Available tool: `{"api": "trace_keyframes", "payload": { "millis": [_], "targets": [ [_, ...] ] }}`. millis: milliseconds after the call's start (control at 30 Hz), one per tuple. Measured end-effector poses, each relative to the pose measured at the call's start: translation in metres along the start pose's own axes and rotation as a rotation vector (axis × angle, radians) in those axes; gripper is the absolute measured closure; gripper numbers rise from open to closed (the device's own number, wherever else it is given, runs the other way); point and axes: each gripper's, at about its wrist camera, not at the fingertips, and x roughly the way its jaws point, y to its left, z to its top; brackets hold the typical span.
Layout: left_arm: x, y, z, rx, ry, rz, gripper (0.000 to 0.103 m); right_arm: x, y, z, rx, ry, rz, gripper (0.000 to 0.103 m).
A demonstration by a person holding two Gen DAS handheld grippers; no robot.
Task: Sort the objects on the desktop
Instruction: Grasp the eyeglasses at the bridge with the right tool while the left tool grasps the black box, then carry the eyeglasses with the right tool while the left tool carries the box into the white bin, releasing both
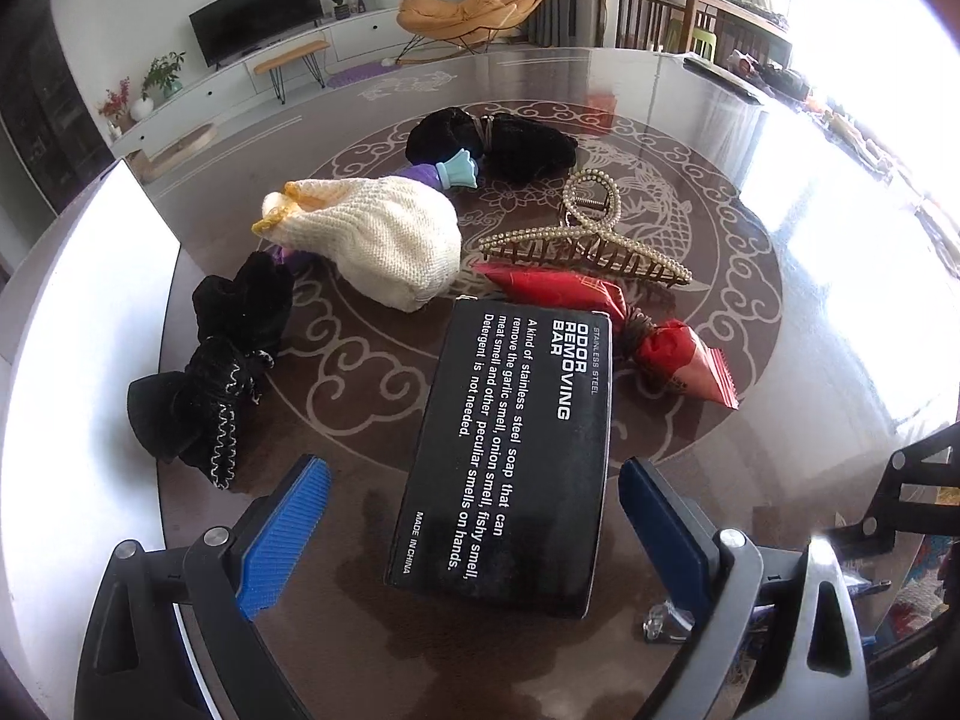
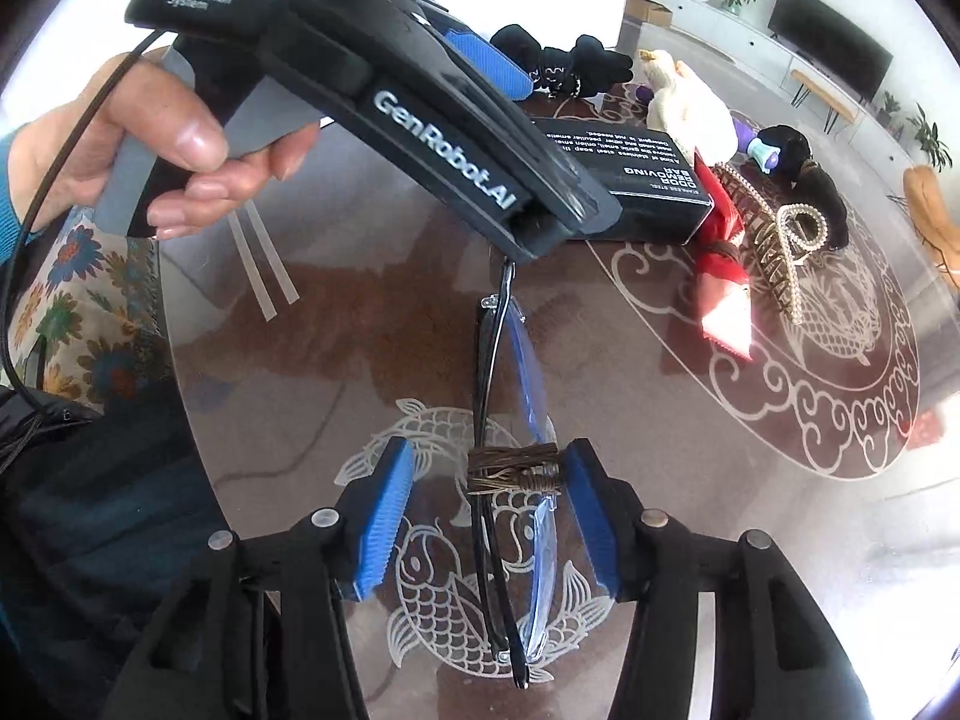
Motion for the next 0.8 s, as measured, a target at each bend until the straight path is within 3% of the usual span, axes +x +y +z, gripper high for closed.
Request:
{"api": "trace_keyframes", "payload": {
  "millis": [33,133,167,200,367,533,667,800],
  "targets": [
    [0.004,0.000,0.002,-0.007,0.009,0.003,0.005,-0.001,-0.001,-0.001,0.007,-0.001,-0.003,0.072],
    [0.012,-0.002,0.004,-0.031,0.014,-0.007,0.009,-0.004,-0.009,-0.008,0.052,0.016,-0.020,0.073],
    [0.012,-0.004,0.003,-0.033,0.004,-0.014,0.032,-0.007,-0.010,-0.015,0.073,0.019,-0.027,0.073],
    [0.012,-0.006,0.002,-0.033,0.003,-0.031,0.045,-0.011,-0.015,-0.018,0.096,0.020,-0.031,0.073],
    [-0.005,-0.020,-0.010,-0.027,-0.032,-0.001,0.045,-0.039,-0.033,-0.031,0.183,-0.014,-0.064,0.073],
    [-0.064,-0.002,-0.025,-0.122,-0.107,-0.058,0.045,-0.064,-0.047,-0.024,0.237,-0.055,-0.080,0.073],
    [-0.122,0.038,-0.043,-0.188,-0.177,-0.118,0.045,-0.084,-0.038,0.014,0.241,-0.110,-0.074,0.073],
    [-0.178,0.098,-0.059,-0.254,-0.235,-0.060,0.045,-0.107,-0.014,0.066,0.188,-0.205,-0.059,0.073]
  ]
}}
